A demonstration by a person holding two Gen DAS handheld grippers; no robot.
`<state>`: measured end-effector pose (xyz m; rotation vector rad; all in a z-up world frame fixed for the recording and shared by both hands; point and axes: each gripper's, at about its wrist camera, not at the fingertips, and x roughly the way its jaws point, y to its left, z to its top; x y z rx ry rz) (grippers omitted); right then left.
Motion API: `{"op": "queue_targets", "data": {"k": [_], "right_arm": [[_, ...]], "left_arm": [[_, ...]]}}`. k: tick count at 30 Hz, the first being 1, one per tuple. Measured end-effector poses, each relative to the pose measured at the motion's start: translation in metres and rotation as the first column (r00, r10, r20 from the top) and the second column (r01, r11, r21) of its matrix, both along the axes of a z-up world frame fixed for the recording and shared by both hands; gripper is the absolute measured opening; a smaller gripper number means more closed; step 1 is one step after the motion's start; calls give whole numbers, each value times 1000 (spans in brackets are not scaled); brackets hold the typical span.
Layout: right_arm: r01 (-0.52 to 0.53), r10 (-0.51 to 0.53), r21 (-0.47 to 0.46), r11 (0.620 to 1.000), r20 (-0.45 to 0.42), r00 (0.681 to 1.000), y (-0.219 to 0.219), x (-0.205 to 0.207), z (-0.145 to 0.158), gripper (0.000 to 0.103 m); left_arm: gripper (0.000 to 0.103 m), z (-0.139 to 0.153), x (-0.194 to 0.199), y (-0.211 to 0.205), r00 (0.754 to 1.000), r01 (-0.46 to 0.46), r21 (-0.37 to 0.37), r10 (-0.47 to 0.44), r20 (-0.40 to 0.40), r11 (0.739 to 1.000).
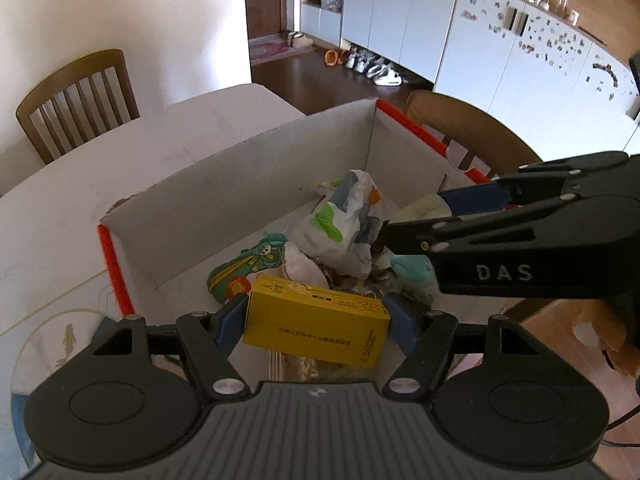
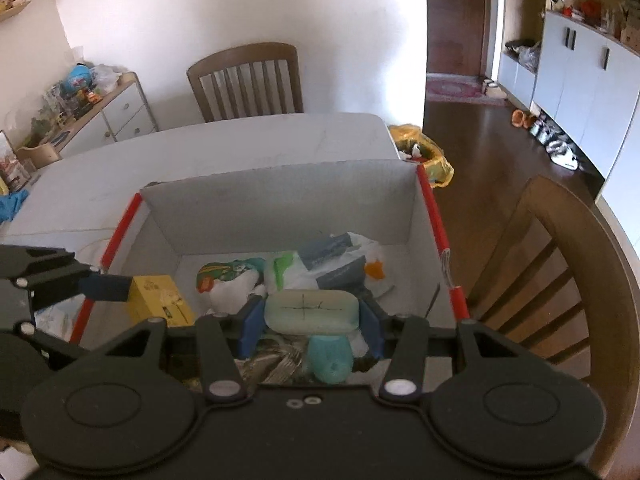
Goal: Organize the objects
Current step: 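Carry the yellow box and green soap bar into the red box with both tools, then open both tools to release the yellow box and soap bar in the box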
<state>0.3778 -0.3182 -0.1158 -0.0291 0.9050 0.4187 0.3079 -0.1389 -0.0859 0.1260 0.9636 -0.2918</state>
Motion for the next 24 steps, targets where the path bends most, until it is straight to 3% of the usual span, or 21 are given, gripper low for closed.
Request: {"op": "queue_targets", "data": {"k": [10, 24], "right_arm": [[-23, 19, -52, 998, -88, 996, 8, 18, -24, 50], [-18, 15, -21, 1000, -102, 995, 4, 24, -24, 53]], "left_arm": [[73, -18, 17, -10, 999, -6, 37, 7, -35, 999], [74, -23, 20, -6, 999, -6, 11, 7, -35, 1000]]}}
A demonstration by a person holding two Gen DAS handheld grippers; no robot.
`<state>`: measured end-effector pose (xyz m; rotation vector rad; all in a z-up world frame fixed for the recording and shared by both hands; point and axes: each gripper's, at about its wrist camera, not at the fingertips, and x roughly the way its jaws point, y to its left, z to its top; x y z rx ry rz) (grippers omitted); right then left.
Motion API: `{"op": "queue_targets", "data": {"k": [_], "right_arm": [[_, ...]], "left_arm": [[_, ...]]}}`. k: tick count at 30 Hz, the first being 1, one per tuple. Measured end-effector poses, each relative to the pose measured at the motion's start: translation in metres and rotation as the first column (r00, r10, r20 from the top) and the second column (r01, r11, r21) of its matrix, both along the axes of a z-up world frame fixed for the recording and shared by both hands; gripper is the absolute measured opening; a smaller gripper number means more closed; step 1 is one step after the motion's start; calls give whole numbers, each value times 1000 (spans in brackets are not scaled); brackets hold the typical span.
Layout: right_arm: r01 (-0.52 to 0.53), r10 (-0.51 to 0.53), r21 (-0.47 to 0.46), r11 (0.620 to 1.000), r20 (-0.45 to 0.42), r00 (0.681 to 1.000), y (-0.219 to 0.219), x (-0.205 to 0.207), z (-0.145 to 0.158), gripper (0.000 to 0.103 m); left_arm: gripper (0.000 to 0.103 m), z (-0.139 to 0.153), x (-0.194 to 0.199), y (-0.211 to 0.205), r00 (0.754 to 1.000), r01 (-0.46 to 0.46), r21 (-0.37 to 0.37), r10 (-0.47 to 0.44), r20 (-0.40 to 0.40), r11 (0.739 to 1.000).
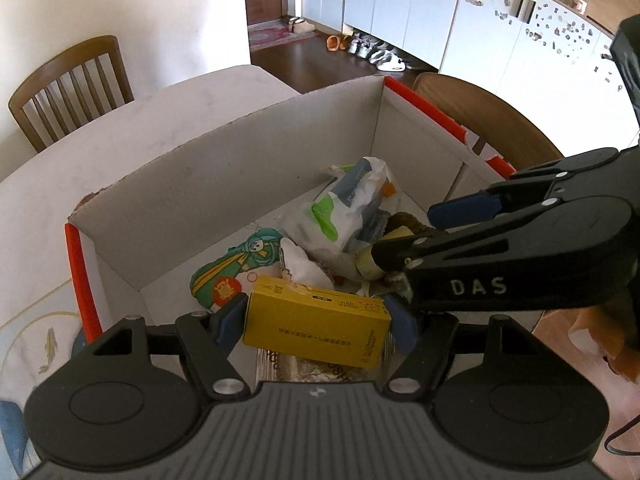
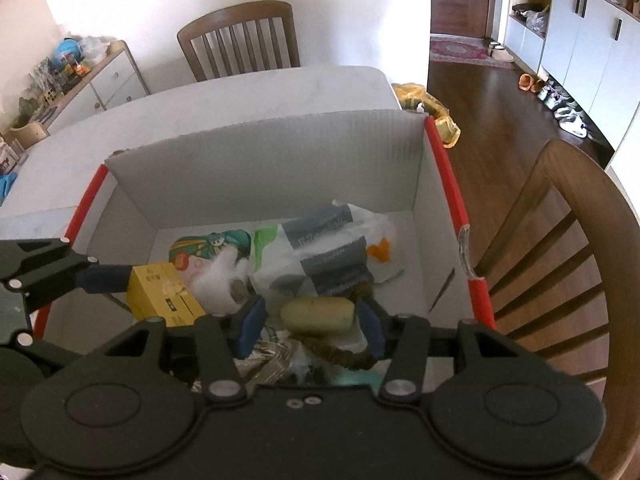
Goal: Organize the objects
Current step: 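Open both tools to release the yellow box and soap bar in the box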
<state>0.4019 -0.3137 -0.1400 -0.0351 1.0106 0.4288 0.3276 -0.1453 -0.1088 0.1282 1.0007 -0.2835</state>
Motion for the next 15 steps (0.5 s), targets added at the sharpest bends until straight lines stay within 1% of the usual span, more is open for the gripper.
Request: {"op": "queue_targets", "data": {"k": [9, 13, 15], "right_arm": [[7, -9, 41, 999, 30, 1000, -8, -13, 18, 56], [10, -14, 71, 997, 54, 998, -10, -24, 30, 62], [13, -18, 78, 997, 71, 997, -11, -31, 36, 63]], "left_arm": [[74, 10, -11, 7, 999, -30, -44, 31, 28, 999], [75, 20, -20, 13, 998, -33, -67, 36, 54, 997], [77, 25, -25, 17, 997, -31, -86, 37, 65, 996]]}}
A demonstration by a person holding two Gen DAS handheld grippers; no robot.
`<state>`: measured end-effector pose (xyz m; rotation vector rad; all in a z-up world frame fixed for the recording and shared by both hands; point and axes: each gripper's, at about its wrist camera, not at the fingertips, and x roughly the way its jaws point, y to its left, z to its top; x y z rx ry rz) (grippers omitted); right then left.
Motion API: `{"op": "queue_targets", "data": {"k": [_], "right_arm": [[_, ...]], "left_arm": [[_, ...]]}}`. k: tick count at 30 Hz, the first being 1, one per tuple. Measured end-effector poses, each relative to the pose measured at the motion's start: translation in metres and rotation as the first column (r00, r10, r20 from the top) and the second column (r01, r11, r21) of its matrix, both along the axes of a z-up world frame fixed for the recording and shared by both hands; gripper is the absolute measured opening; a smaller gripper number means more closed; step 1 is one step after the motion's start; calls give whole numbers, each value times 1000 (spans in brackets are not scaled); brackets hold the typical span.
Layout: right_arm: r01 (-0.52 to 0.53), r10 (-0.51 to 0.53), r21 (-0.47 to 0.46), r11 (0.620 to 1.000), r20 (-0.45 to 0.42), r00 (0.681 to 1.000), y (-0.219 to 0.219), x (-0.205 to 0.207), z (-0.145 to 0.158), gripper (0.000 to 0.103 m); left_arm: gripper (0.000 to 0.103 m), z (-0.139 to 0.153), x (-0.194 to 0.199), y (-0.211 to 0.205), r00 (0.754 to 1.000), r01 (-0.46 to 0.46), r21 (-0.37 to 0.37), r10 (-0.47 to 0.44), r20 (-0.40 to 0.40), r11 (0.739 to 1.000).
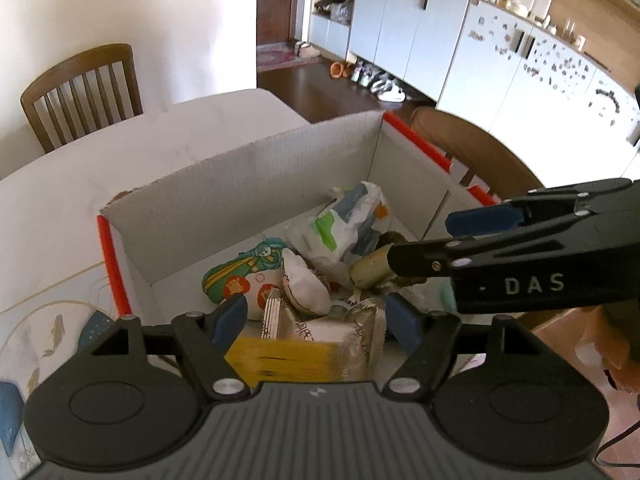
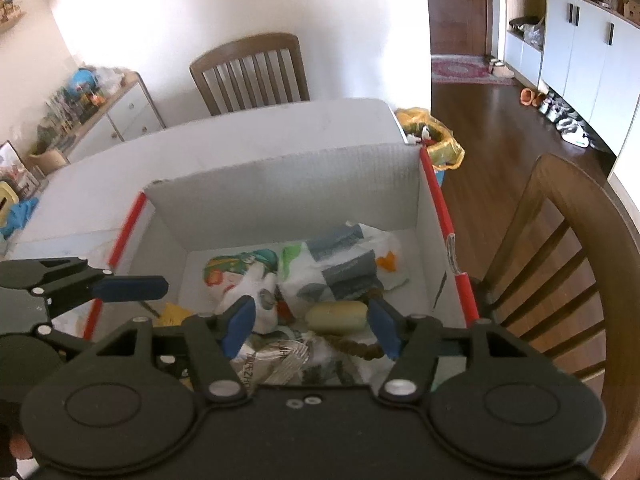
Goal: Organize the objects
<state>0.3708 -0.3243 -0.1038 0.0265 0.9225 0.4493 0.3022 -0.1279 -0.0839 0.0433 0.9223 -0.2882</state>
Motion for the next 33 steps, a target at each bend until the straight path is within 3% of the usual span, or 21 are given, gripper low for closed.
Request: {"op": "queue_targets", "data": {"k": [21, 27, 33], "right_arm": [[50, -63, 91, 995, 153, 986, 14, -66, 52, 69], [62, -78, 97, 993, 181, 980, 18, -85, 54, 72], [70, -94, 115, 991, 217, 972, 23, -106, 56, 85]], "left_arm": [[77, 50, -57, 53, 991, 20, -76, -10, 134, 997], [82, 58, -73, 64, 986, 25, -90, -10, 168, 996], [85, 63, -86, 74, 982, 23, -111, -2, 190, 994]]}}
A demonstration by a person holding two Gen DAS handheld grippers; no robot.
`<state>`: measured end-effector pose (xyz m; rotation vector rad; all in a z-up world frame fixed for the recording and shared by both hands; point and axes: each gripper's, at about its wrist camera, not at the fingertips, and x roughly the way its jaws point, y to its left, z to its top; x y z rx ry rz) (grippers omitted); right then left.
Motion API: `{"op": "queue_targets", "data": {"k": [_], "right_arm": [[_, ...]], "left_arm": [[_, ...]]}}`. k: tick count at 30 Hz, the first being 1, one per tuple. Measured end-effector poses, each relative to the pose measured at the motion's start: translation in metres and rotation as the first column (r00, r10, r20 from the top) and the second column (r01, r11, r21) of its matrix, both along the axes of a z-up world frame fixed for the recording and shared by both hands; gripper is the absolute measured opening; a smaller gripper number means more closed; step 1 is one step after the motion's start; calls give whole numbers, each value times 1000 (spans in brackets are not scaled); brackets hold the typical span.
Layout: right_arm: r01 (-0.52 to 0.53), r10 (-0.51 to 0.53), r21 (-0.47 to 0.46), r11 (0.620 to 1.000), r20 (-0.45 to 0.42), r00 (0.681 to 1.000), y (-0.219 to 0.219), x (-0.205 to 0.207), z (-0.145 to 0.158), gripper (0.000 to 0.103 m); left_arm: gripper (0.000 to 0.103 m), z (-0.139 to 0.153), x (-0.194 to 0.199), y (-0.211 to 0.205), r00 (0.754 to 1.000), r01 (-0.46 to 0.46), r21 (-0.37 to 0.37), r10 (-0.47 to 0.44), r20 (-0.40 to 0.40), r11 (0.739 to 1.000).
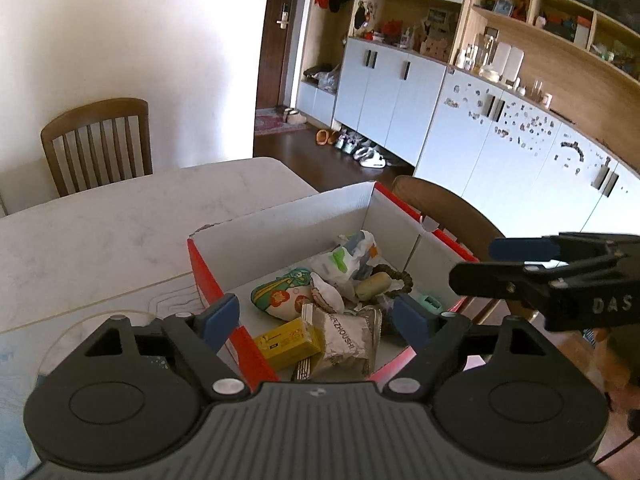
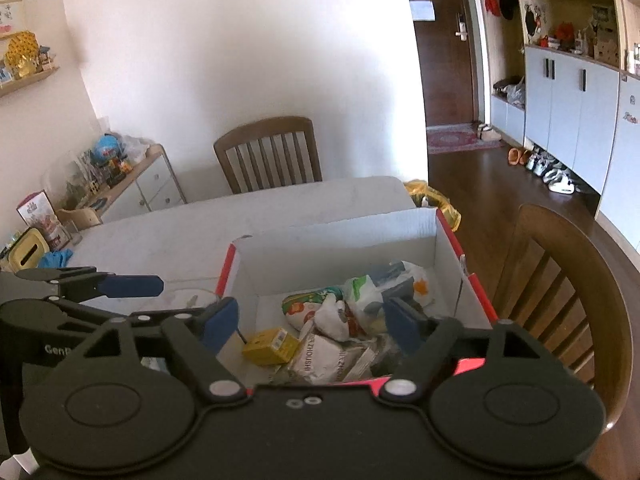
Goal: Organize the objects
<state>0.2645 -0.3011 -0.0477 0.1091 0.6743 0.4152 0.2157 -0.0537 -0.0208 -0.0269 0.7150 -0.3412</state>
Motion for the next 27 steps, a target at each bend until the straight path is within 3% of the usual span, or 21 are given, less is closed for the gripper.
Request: {"op": "queue_targets", "data": {"k": [2, 6, 9, 16, 27], "right_arm": [[-1, 1, 1, 1000, 16, 1000, 2, -7, 1, 88], [4, -3, -4, 1000, 50, 999, 6, -20, 2, 96], [40, -40, -3, 999, 76, 996, 6, -29, 3, 102], [100, -102, 23, 995, 51, 994, 3, -46, -5, 102], [116, -115, -8, 993, 61, 991, 11, -65, -12, 102]], "left_arm": [[86, 1, -4, 3, 1000, -4, -4, 4, 7, 1000], [100, 3, -12, 8, 1000, -7, -10, 8, 26, 1000], [100, 3, -18, 11, 999, -7, -12, 7, 39, 1000], [103, -1, -32, 13, 999, -9, -15, 10, 53, 1000], [103, -3, -49, 15, 997, -30, -3, 30, 70, 1000]]}}
